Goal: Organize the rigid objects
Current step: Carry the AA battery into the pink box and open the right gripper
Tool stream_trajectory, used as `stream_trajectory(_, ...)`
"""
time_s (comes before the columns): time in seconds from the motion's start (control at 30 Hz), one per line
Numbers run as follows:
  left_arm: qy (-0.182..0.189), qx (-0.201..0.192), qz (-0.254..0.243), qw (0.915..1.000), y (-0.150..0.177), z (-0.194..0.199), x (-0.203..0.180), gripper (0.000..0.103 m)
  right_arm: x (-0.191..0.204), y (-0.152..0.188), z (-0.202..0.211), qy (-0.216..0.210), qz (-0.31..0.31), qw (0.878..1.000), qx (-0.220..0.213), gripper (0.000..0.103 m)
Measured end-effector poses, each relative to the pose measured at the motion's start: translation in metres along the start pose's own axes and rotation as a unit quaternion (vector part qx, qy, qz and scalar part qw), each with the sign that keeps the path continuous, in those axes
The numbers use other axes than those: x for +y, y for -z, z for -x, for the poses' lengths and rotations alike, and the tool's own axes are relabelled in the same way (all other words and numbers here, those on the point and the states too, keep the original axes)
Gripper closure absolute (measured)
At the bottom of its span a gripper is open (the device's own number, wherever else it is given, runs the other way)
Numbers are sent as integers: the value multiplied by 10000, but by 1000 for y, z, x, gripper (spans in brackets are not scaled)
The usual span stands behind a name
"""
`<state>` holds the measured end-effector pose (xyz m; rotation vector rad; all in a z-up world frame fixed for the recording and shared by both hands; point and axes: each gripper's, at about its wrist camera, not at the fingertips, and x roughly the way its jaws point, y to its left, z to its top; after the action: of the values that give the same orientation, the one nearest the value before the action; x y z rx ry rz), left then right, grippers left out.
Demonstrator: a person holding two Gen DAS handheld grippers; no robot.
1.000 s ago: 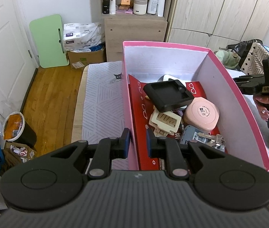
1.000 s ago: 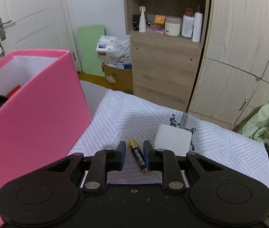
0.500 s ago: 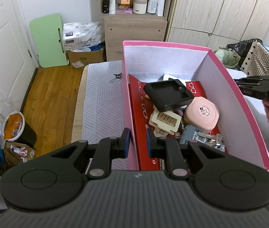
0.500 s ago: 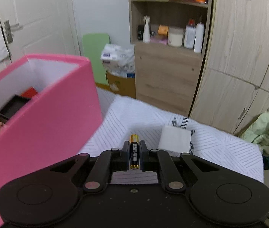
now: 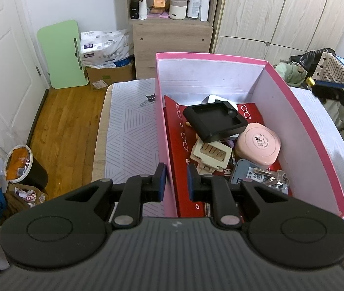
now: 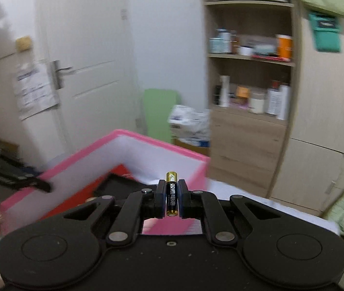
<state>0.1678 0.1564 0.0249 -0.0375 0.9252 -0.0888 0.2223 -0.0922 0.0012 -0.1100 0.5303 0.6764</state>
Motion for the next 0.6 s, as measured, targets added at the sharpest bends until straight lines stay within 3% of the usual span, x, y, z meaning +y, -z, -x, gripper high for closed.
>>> stream_trajectory(0.1,3,0,12,10000,0,0,0,87,15,-3,-2,-527,48,9985,162,91)
stream_trajectory(0.23,-1,-15,-7,10000,1,0,1,87,32,-6,-15,-1275,30,9891,736,91)
stream_trajectory(0.4,89,-25,39,9999,2,0,2,86,53,-4,-40,-1218,493,9829,1290,91)
stream_trajectory(0.6,155,-61,27,9999,5,1,3,85,60,4,-58,-1376,374,9711,1915,91)
